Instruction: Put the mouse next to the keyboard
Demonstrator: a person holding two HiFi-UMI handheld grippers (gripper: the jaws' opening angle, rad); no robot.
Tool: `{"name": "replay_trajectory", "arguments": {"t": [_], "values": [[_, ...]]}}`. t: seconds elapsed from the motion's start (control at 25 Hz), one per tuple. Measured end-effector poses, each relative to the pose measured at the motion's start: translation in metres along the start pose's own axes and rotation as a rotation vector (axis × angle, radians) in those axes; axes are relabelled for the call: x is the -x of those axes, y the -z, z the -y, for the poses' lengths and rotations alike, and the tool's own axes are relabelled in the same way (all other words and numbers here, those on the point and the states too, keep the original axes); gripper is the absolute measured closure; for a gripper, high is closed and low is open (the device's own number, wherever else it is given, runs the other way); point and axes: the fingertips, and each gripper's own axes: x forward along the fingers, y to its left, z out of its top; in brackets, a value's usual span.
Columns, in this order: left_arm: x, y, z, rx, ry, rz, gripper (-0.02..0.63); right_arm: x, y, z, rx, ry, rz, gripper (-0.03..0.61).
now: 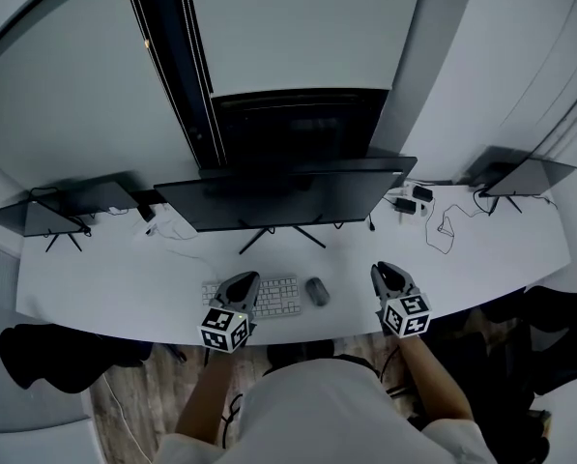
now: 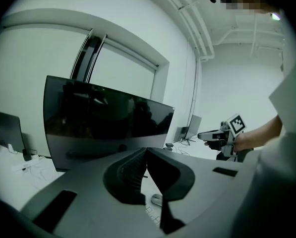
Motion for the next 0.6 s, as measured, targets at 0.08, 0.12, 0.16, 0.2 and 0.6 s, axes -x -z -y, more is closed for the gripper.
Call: {"name": "replay_trajectory", "arguments": {"t": [0.08, 0.12, 0.16, 0.2, 0.6], "values": [[0.002, -0.007, 0.004, -0.016, -0.013, 0.018, 0.595, 0.006, -0.004, 0.003, 0.022, 0.003, 0.015, 0.506], [0.003, -0.011, 0.006, -0.026, -0.018, 0.028, 0.595, 0.009, -0.006, 0.004, 0.034, 0.002, 0.022, 0.506], [0.006, -0.014, 0.008, -0.037, -0.023, 0.037, 0.595, 0.012, -0.008, 0.004, 0.047, 0.0, 0.028, 0.506], [0.008, -0.018, 0.01, -0.05, -0.028, 0.048, 0.595, 0.014, -0.01, 0.004, 0.058, -0.003, 0.035, 0.506], [0.017, -0.035, 0.013, -0.092, -0.063, 0.105, 0.595, 0.025, -0.024, 0.006, 0.105, -0.02, 0.088, 0.508]]}}
